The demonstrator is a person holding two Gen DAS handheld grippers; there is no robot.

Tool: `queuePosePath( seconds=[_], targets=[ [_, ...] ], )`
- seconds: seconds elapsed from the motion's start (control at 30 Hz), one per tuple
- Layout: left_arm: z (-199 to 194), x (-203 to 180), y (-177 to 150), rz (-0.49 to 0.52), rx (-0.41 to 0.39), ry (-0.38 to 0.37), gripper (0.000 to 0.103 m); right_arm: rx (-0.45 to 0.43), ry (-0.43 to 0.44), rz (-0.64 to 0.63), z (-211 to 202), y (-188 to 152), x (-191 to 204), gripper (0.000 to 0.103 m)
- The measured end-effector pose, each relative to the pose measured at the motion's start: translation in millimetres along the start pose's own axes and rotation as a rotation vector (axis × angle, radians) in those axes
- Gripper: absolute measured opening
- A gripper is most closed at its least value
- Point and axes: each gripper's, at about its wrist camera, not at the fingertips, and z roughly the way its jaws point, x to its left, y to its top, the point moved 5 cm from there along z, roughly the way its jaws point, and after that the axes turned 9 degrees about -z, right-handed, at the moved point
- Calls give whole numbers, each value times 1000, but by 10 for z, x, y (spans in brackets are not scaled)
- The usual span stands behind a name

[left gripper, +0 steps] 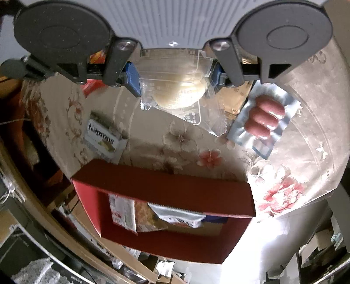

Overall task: Organize snacks
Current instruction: 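Grasp the round bread in clear wrap with the left tool while the right tool grasps the red Trolli bag, then lift the bread and Trolli bag and carry both over the red box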

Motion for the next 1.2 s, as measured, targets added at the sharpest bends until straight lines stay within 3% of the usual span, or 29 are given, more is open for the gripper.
queuePosePath(
  seconds=[0.1,0.17,0.23,0.3,0.37,0.43,0.5,0.63,0.67,0.7,0.83,1.0,1.1,1.2],
  targets=[
    [84,-22,-66,33,7,44,67,0,-22,-17,31,13,63,73],
    [127,-35,-109,48,13,53,68,1,-23,-17,66,22,81,87],
    [142,-43,-127,66,10,64,71,4,-32,-36,119,59,129,91],
    [153,-26,-133,71,6,81,80,5,-58,-46,164,64,132,96],
    [172,-1,-131,78,5,93,85,17,-25,-12,206,73,59,103],
    [195,23,-137,77,10,97,86,12,7,26,203,67,-1,103],
    [197,5,-151,98,7,105,87,0,1,37,166,45,-17,98],
    [209,-56,-208,139,7,133,84,-13,-62,24,69,-10,-47,66],
    [203,-71,-220,142,6,130,77,-20,-64,35,42,-14,-69,63],
    [194,-91,-230,147,9,122,71,-23,-61,45,33,-17,-85,63],
    [126,-143,-268,161,-11,131,62,-41,-64,58,-14,-18,-89,60],
    [11,-177,-259,148,-24,80,48,-94,-45,92,-134,20,-96,60],
    [-41,-191,-246,128,-20,49,45,-122,-37,115,-181,49,-102,60],
    [-52,-221,-259,150,-29,65,44,-136,-33,133,-203,60,-113,60]
  ],
)
